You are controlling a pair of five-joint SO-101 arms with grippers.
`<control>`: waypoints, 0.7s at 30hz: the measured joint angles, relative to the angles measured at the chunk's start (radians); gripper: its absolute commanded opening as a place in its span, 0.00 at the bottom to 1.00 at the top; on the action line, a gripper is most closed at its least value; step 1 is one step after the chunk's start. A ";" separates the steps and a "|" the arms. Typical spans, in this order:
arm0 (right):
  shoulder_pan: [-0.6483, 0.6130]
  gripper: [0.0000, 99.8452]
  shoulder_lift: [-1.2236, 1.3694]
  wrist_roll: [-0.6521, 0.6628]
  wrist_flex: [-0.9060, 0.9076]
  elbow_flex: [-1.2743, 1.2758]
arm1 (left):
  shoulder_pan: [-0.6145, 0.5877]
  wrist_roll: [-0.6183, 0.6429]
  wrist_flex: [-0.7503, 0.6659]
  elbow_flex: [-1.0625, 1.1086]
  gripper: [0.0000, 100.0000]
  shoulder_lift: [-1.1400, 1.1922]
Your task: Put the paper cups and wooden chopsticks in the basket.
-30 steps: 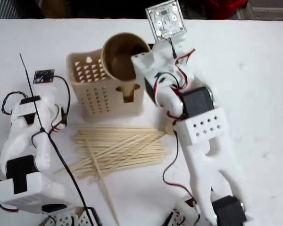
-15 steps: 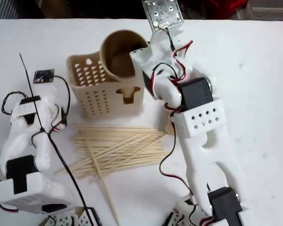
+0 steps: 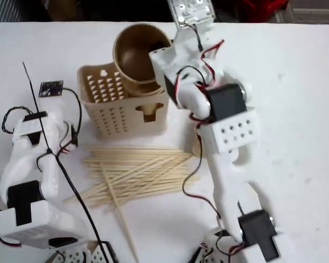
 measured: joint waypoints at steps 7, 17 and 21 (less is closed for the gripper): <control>0.000 0.04 0.081 0.000 0.017 0.000 | 0.000 0.000 0.000 0.000 0.10 0.000; 0.000 0.35 0.081 0.006 0.032 0.000 | 0.000 0.000 0.000 0.000 0.10 0.000; -0.002 0.34 0.081 0.061 0.032 0.000 | 0.000 0.000 0.000 0.000 0.10 0.000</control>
